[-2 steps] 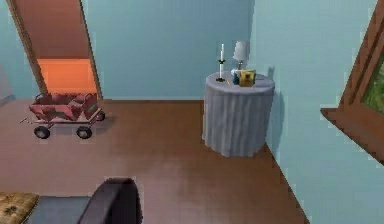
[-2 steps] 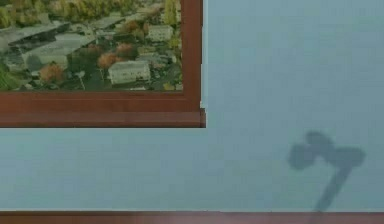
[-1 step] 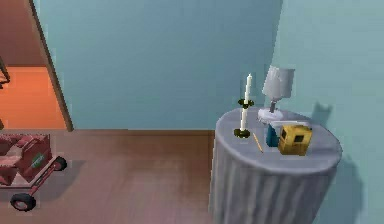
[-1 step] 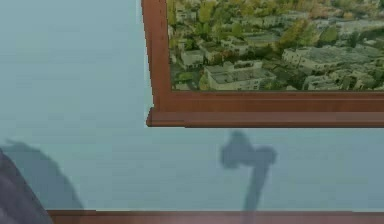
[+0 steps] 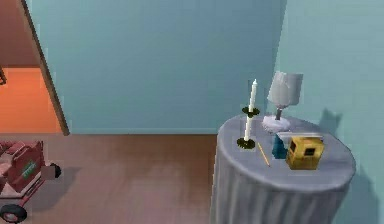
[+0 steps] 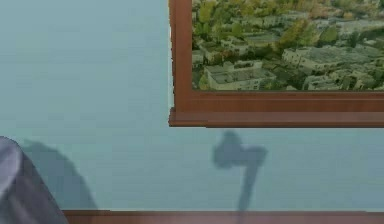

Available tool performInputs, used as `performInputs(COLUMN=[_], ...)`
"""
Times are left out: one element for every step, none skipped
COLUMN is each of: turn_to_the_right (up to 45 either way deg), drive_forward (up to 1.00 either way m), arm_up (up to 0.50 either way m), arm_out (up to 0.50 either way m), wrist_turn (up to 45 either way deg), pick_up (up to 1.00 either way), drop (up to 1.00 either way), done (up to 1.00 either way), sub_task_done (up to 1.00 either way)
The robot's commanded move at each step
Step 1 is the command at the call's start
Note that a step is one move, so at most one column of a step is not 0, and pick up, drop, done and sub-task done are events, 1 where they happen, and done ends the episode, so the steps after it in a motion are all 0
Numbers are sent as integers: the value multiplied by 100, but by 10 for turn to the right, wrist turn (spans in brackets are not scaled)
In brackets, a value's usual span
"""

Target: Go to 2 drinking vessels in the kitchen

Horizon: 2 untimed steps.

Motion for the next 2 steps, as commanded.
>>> performInputs(turn_to_the_right=[-210,0], drive_forward=[0,5], arm_up=[0,0], arm_out=[0,0], wrist_turn=[0,0], pick_up=[0,0], drop=[0,0], done=[0,0], sub_task_done=[0,0])
